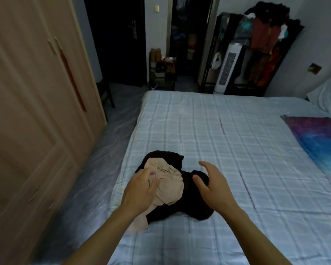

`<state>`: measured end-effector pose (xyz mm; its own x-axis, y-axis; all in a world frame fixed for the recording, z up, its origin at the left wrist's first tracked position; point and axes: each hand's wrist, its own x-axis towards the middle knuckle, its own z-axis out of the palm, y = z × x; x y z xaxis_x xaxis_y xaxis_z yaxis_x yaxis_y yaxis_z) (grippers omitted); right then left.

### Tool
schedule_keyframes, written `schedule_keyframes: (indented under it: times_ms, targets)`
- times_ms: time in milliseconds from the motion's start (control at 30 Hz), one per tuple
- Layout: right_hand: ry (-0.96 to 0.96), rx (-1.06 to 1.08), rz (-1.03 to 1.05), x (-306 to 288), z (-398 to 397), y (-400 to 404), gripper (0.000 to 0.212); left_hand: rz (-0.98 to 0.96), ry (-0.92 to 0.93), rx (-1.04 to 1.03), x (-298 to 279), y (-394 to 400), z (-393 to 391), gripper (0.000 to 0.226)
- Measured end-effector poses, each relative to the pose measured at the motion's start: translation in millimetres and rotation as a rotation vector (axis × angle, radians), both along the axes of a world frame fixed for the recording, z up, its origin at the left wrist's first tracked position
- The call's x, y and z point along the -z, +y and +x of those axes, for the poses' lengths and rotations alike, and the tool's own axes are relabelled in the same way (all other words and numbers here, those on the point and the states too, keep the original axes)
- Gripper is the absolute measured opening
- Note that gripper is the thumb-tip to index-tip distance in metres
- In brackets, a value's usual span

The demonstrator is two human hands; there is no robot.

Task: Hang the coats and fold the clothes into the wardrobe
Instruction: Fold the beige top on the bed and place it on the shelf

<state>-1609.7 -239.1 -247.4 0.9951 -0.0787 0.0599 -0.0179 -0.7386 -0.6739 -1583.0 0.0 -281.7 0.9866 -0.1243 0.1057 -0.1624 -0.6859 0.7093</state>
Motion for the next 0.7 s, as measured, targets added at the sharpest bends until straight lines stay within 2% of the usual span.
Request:
schedule_keyframes:
  times_ms: [267, 533, 700]
  targets:
    - [0.001, -0.151, 0.078, 26, 55, -32, 0.053, 0.085, -0.039, -0.141, 8, -18, 30, 0.028]
    - [0.116, -0.218, 0.025, 60, 94, -33, 0.056, 0.128, 0.088, -0.149, 44, -24, 56, 0.038]
    - [0.188, -0.195, -0.026, 81, 121, -27, 0.05, 0.153, 0.182, -0.15, 75, -11, 75, 0.035]
